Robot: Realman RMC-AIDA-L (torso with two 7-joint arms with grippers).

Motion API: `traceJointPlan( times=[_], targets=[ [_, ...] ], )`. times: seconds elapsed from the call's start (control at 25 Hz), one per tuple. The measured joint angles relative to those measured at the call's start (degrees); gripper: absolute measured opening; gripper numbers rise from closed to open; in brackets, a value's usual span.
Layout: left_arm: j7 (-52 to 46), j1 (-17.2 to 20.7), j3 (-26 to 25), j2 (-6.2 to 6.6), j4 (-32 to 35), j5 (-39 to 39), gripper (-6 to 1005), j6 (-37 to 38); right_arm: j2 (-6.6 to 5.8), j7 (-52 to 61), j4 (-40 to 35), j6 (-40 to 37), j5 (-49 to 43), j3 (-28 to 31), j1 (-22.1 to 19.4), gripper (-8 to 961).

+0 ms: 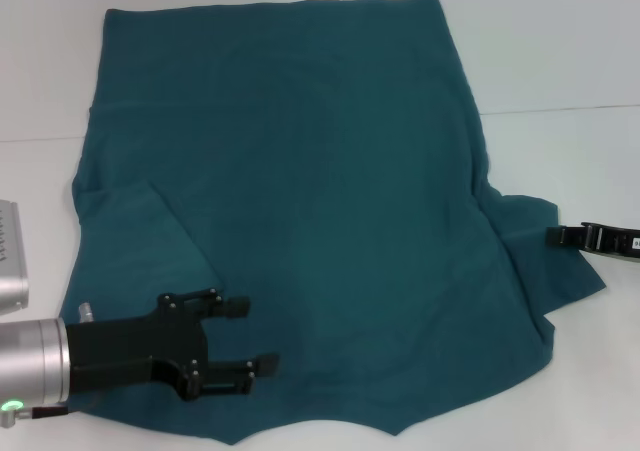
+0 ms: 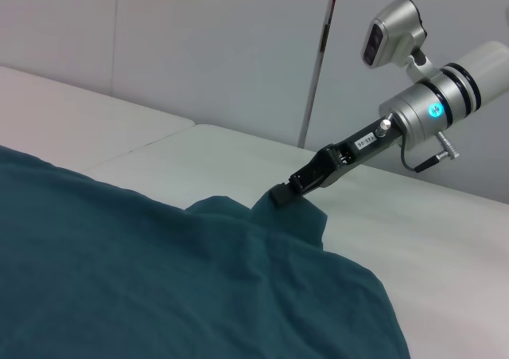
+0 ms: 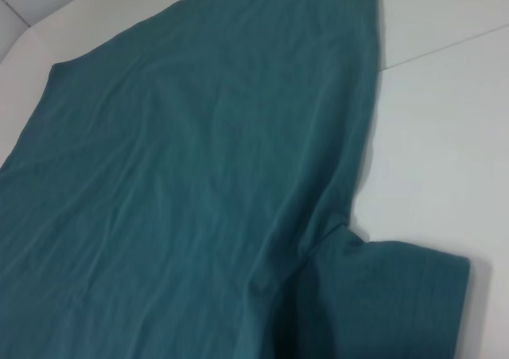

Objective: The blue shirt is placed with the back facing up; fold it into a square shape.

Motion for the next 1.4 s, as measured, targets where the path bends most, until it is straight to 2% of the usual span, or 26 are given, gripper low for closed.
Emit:
traceJointPlan(
  times=[0.08, 0.32, 0.56, 0.64, 1.04, 1.4],
  targets=[
    [0.0, 0.0, 0.0, 0.00, 0.0, 0.0, 824, 0.0, -0.01, 0.0, 0.0, 0.0, 0.0, 0.1, -0.1, 152],
    [-0.1, -0.1, 0.0, 0.00, 0.0, 0.0, 824, 0.0, 0.41, -1.9, 0.0, 1.2, 0.2, 3.3, -0.8, 22],
    [-0.1, -0.1, -0.1, -0.07, 0.0, -0.1, 824, 0.0, 0.76, -4.4, 0.3, 2.1, 0.6, 7.6, -0.9, 23],
    [-0.1, 0.0, -0.1, -0.08, 0.0, -0.2, 825, 0.0, 1.24, -6.1, 0.3, 3.1, 2.2, 8.2, -1.0, 23],
    [-0.1, 0.3, -0.3, -0.09, 0.0, -0.4, 825, -0.3, 2.72, -12.0, 0.4, 8.0, 8.4, 8.4, -0.9, 22],
    [-0.1, 0.3, -0.3, -0.09, 0.0, -0.4, 824, -1.1, 2.90, -14.7, 0.4, 8.7, 12.6, 7.7, -0.1, 26]
  ],
)
